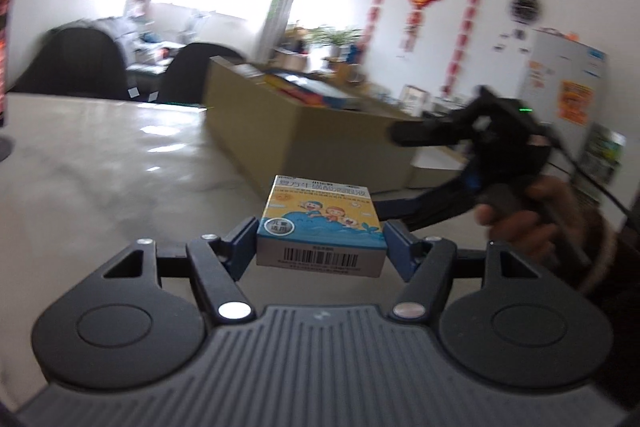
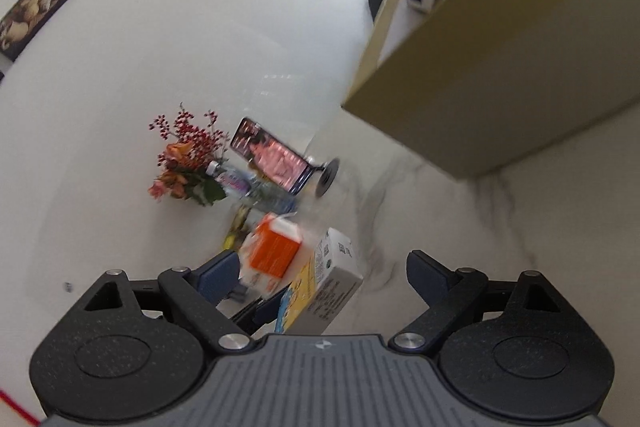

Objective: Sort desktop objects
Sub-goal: 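Lift the cartoon-print box with the left tool toward the right tool, then close the right tool on the cartoon-print box while the left tool releases it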

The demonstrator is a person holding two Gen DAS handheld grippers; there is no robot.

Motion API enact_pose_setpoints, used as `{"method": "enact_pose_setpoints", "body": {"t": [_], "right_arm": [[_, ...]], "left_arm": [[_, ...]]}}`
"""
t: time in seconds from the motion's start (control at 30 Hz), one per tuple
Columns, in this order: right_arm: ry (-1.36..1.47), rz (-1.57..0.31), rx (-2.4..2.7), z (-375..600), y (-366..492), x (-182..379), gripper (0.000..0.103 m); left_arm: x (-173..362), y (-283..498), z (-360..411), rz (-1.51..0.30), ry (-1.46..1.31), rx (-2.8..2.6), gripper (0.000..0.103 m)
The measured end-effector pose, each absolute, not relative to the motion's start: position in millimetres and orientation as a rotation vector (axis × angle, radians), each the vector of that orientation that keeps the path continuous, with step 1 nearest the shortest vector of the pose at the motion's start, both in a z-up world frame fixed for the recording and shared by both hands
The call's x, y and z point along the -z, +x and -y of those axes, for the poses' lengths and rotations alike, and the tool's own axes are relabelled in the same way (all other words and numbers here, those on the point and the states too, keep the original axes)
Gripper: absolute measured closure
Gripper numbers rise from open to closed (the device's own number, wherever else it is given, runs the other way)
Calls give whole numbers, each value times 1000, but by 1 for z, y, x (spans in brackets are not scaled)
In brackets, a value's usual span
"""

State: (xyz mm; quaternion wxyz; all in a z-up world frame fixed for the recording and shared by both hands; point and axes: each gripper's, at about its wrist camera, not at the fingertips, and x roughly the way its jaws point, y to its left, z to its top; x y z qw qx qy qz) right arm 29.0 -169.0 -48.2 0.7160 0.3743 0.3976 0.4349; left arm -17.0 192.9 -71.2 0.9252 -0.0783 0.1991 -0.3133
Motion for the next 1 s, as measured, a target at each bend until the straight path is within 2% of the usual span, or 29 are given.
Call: {"method": "enact_pose_setpoints", "body": {"t": [0.13, 0.33, 0.6, 0.83, 0.93, 1.0], "right_arm": [[928, -938, -1008, 177, 33, 59, 20], [1003, -983, -1044, 184, 37, 70, 25], [939, -962, -970, 184, 38, 68, 24], [715, -997, -1010, 158, 35, 55, 25], [569, -1028, -1020, 139, 35, 49, 37], [498, -1049, -1018, 133, 34, 47, 53]], "left_arm": [[72, -16, -184, -379, -159, 705, 37], [81, 1, -173, -413, -137, 705, 37], [88, 13, -165, -423, -151, 686, 37], [90, 3, -160, -406, -109, 694, 37], [89, 2, -157, -403, -88, 695, 37], [90, 1, -154, -403, -76, 695, 37]]}}
